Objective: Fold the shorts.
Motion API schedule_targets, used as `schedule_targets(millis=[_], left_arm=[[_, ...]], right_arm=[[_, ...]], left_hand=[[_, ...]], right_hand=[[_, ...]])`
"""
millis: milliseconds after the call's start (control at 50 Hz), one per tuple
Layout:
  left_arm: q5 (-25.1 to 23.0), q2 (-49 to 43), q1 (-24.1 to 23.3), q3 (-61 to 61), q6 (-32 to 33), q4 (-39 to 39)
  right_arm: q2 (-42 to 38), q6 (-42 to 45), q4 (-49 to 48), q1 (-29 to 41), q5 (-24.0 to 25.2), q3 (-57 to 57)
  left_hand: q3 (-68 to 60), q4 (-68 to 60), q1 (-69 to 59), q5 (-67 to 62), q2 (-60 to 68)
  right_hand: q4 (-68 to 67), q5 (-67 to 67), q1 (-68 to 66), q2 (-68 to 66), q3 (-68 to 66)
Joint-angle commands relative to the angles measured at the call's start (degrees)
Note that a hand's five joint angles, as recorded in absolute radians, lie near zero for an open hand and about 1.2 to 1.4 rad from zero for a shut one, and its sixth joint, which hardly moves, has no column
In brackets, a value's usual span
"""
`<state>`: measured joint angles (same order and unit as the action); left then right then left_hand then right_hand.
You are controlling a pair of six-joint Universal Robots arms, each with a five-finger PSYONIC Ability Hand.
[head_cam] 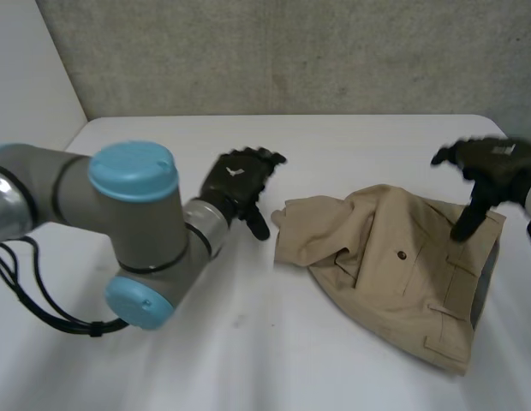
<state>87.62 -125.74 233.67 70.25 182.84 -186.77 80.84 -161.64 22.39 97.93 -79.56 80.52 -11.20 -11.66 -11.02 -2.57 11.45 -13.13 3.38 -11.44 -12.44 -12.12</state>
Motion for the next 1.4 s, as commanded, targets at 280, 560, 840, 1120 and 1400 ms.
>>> schedule_targets(millis=[280,560,840,1120,1400], left_arm=[[-2.36,-11.98,-6.48,-5.11,8.66,-2.63],[-2.01,-14.01,-6.65,-6.79,10.34,-2.63],[1.76,11.26,-3.59,5.67,10.25,-2.02],[3.97,46.8,0.2,15.36,8.32,6.59],[3.44,26.27,9.52,17.56,9.02,4.84]], right_arm=[[12.77,4.4,-8.5,2.88,-0.42,33.74],[4.68,9.84,-17.2,2.79,-0.42,36.47],[19.53,10.03,-18.61,7.53,-0.6,24.16],[23.84,6.34,-4.74,7.53,-0.16,2.38],[2.57,6.16,-4.38,13.6,3.89,0.87]], left_hand=[[-2.38,-1.92,-2.56,-1.01,2.12],[-50.44,-49.98,-50.62,-49.07,50.18],[-68.8,-68.34,-68.98,-67.43,68.55],[-68.8,-68.34,-68.98,-67.43,68.55],[-68.8,-68.34,-68.98,-67.43,68.55]], right_hand=[[-0.15,-0.1,-1.84,-0.83,-1.15],[-66.76,66.51,-68.45,-67.45,-67.77],[-66.87,66.62,-68.56,-67.56,-67.88],[-66.87,66.62,-68.56,-67.56,-67.88],[-66.87,66.62,-68.56,-67.56,-67.88]])
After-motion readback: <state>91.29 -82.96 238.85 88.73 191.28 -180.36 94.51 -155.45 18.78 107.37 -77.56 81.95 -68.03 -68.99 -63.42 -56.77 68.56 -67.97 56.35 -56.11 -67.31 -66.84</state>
